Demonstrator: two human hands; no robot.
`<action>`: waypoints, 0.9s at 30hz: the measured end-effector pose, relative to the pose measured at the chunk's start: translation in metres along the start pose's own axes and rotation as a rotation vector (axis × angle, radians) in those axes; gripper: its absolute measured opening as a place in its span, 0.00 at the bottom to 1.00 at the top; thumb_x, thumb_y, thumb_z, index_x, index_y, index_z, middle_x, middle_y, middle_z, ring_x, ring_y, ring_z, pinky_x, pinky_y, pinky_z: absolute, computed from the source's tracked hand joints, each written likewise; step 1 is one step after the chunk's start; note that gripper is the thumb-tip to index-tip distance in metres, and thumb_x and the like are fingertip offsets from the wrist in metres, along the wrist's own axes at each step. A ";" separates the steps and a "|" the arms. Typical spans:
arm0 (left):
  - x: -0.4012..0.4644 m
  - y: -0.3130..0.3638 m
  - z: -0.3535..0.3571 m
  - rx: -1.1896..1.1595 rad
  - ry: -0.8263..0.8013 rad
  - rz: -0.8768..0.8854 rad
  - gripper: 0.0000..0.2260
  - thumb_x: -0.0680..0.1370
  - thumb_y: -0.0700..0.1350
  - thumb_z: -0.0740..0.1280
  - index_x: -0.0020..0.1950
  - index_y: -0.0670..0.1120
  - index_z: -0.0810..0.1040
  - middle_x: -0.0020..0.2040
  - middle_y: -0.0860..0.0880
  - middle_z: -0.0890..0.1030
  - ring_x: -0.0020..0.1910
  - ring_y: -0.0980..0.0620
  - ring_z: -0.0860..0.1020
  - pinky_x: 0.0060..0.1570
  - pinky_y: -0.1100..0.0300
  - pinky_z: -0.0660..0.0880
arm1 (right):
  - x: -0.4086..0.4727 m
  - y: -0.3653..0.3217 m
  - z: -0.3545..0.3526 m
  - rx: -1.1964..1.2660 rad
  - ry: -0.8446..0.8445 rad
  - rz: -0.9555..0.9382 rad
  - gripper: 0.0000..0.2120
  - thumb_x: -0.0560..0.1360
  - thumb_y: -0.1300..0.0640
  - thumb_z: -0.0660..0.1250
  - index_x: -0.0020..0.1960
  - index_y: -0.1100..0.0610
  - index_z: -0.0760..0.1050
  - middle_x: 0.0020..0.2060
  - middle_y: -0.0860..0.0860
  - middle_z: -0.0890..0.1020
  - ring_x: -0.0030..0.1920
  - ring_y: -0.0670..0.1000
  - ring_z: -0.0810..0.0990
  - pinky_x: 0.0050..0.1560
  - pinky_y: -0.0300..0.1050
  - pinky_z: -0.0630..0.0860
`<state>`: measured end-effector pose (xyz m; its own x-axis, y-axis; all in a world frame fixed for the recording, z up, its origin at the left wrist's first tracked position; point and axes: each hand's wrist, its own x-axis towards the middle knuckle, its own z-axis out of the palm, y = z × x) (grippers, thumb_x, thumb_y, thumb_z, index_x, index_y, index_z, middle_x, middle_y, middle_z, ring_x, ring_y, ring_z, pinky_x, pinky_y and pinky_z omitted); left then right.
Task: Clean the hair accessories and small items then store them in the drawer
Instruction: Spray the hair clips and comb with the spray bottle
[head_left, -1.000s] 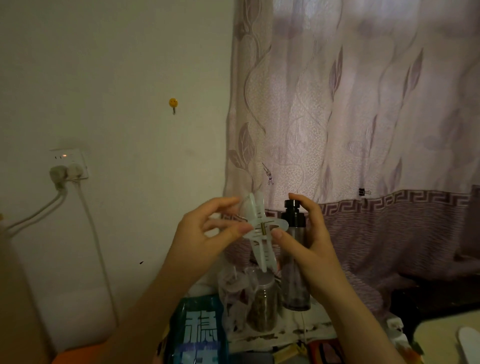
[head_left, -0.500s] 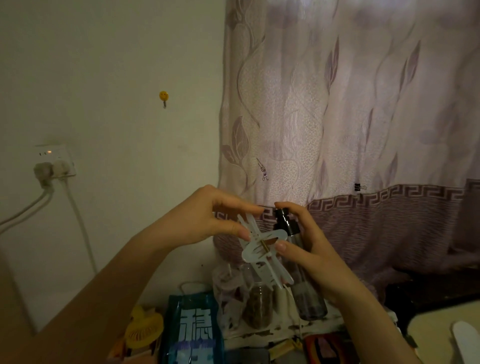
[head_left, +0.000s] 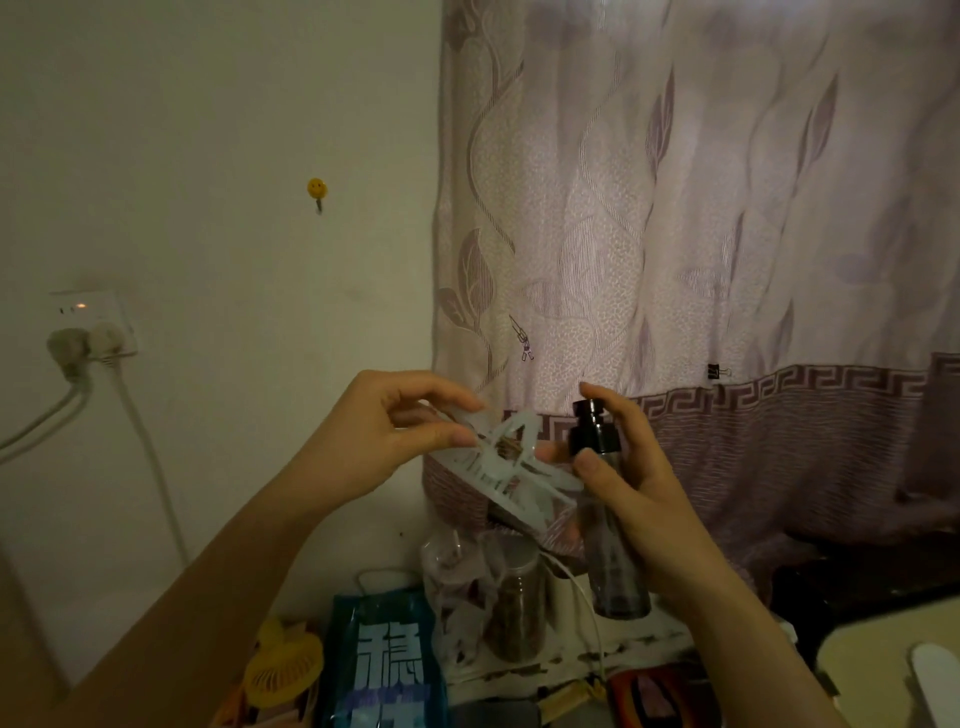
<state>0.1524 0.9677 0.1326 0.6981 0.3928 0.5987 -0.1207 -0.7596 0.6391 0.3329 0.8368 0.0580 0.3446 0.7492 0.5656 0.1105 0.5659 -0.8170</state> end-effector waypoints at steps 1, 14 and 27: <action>-0.001 -0.001 0.000 -0.036 0.045 -0.016 0.11 0.64 0.45 0.72 0.46 0.47 0.83 0.44 0.48 0.85 0.42 0.53 0.84 0.44 0.66 0.78 | -0.001 -0.001 0.000 -0.004 0.025 -0.021 0.24 0.73 0.55 0.66 0.67 0.44 0.65 0.50 0.55 0.84 0.50 0.55 0.84 0.40 0.42 0.80; -0.010 -0.024 0.007 -0.079 0.478 -0.139 0.08 0.68 0.38 0.74 0.44 0.49 0.83 0.39 0.52 0.84 0.38 0.56 0.82 0.39 0.63 0.80 | -0.011 0.005 0.017 -0.368 0.199 -0.253 0.28 0.69 0.49 0.71 0.64 0.34 0.63 0.45 0.48 0.82 0.40 0.52 0.83 0.42 0.51 0.81; -0.019 -0.027 0.018 -0.060 0.532 -0.160 0.09 0.68 0.39 0.74 0.42 0.52 0.83 0.37 0.55 0.83 0.39 0.53 0.81 0.39 0.60 0.81 | -0.018 0.014 0.028 -0.588 0.218 -0.375 0.20 0.74 0.55 0.66 0.62 0.42 0.65 0.41 0.35 0.79 0.33 0.39 0.78 0.32 0.25 0.67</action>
<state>0.1547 0.9714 0.0956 0.2607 0.7200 0.6431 -0.0929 -0.6444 0.7590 0.3025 0.8414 0.0393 0.3562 0.4215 0.8340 0.7185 0.4471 -0.5328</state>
